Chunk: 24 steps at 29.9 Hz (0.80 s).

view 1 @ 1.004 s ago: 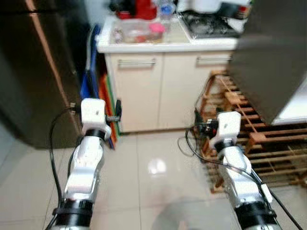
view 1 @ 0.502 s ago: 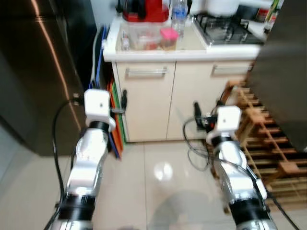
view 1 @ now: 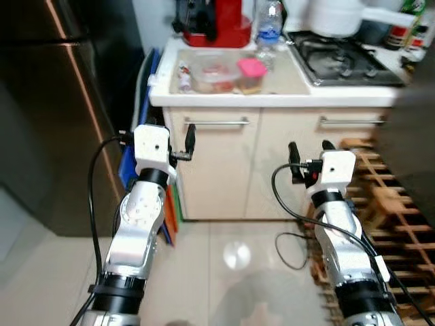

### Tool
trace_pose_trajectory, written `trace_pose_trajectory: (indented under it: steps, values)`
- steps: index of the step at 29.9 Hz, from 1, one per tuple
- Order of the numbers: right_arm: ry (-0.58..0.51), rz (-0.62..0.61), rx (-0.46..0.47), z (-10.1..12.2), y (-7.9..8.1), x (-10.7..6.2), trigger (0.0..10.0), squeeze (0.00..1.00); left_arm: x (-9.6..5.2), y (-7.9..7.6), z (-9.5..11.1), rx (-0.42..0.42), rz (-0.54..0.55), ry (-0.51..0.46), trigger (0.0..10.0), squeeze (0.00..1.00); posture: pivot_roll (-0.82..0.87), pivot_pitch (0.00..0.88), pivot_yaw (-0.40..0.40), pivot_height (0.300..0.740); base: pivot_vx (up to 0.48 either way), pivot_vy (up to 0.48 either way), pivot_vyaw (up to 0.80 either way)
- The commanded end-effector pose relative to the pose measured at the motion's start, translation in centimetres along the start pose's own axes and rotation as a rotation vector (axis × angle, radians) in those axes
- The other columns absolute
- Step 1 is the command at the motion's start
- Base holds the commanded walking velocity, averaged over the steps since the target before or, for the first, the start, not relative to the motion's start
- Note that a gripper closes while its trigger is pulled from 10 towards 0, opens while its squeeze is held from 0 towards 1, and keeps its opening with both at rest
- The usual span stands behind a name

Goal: Restocking fridge

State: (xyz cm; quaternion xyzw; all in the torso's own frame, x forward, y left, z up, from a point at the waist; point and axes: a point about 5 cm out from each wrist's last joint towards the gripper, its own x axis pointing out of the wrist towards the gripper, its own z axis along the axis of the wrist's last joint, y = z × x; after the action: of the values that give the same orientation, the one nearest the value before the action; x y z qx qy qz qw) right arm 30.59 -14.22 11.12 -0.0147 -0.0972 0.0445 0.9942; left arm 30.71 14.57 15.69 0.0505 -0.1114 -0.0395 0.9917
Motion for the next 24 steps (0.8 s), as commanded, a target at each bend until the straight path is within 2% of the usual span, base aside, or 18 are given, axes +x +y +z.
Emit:
trace_pose_trajectory:
  steps: [1, 13, 16, 17, 20, 24]
  values:
    - [-0.022, -0.025, -0.025, 0.5, -1.0, 0.2, 10.0, 0.0, 0.3, -0.7, 0.5, 0.002, -0.026, -0.014, 10.0, 0.0, -0.01, 0.0, 0.036, 0.74, 0.48, 0.0, 0.0]
    - [-0.022, -0.026, -0.035, 0.6, -1.4, 0.4, 10.0, 0.0, 0.8, -1.5, 0.3, -0.003, -0.049, 0.0, 10.0, 0.0, -0.04, 0.0, 0.04, 0.74, 0.471, 0.0, 0.0]
    - [-0.034, -0.008, 0.009, 0.8, -1.1, 0.4, 10.0, 0.0, 0.8, -1.4, 0.3, -0.005, -0.042, 0.0, 10.0, 0.0, -0.03, 0.0, 0.037, 0.74, 0.458, 0.0, 0.0]
    - [-0.035, 0.01, -0.001, 0.8, -0.8, 0.4, 10.0, 1.0, 0.7, -1.3, 0.3, -0.013, -0.035, 0.0, 10.0, 0.0, -0.03, 0.0, 0.034, 0.74, 0.458, 0.0, 0.0]
    - [-0.067, 0.076, -0.016, 1.6, 0.6, 0.9, 10.0, 1.0, 0.3, -0.9, 0.2, -0.015, -0.015, 0.005, 10.0, 0.0, -0.02, 0.0, 0.032, 0.74, 0.0, 0.0, 0.0]
    - [-0.067, 0.09, -0.006, 1.6, 0.9, 1.0, 10.0, 1.0, 0.1, -0.8, 0.0, -0.011, -0.012, 0.013, 10.0, 0.0, -0.01, 0.0, 0.034, 0.74, 0.0, 0.0, 0.0]
